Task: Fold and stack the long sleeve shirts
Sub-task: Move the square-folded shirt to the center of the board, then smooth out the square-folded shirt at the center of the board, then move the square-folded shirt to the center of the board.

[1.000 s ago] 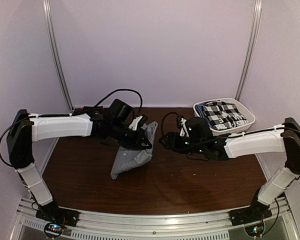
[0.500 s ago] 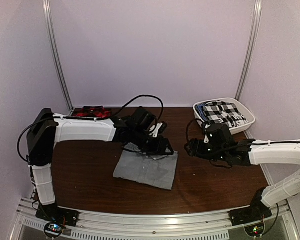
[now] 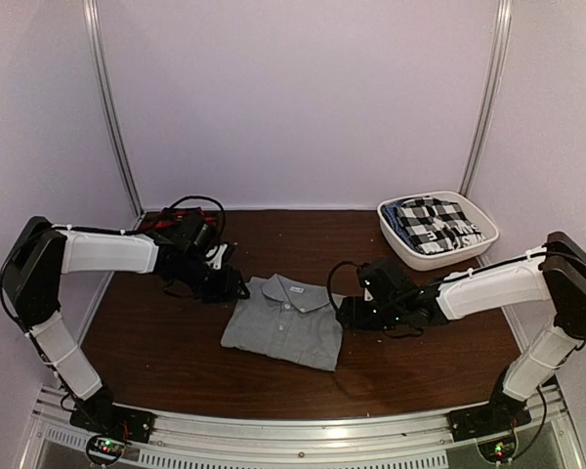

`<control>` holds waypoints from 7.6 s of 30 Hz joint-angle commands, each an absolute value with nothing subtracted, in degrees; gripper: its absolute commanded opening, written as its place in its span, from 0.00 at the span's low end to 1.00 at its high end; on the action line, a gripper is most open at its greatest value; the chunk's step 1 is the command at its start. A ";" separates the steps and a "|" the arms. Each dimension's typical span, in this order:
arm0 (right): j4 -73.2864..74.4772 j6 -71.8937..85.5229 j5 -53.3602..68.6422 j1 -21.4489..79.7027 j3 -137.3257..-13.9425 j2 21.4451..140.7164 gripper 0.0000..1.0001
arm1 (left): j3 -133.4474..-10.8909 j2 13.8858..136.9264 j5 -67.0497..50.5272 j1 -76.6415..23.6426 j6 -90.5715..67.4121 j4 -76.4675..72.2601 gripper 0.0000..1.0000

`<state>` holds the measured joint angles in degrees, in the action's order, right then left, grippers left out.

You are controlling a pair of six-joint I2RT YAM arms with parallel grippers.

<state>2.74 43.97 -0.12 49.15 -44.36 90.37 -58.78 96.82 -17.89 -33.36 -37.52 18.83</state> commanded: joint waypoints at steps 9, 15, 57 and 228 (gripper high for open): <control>4.88 44.33 -1.42 51.61 -51.32 100.04 0.62 | -58.15 100.88 -15.50 -32.81 -32.31 18.50 0.58; 5.23 44.54 -0.90 52.54 -52.86 102.88 0.54 | -58.51 102.98 -15.64 -33.47 -32.15 18.76 0.54; 18.34 35.21 -4.04 45.52 -49.27 89.62 0.33 | -64.37 102.56 -6.16 -47.60 -42.82 23.85 0.34; 5.32 40.98 -5.35 54.23 -41.14 74.82 0.84 | -29.44 71.86 -6.95 -42.70 -65.85 4.01 0.35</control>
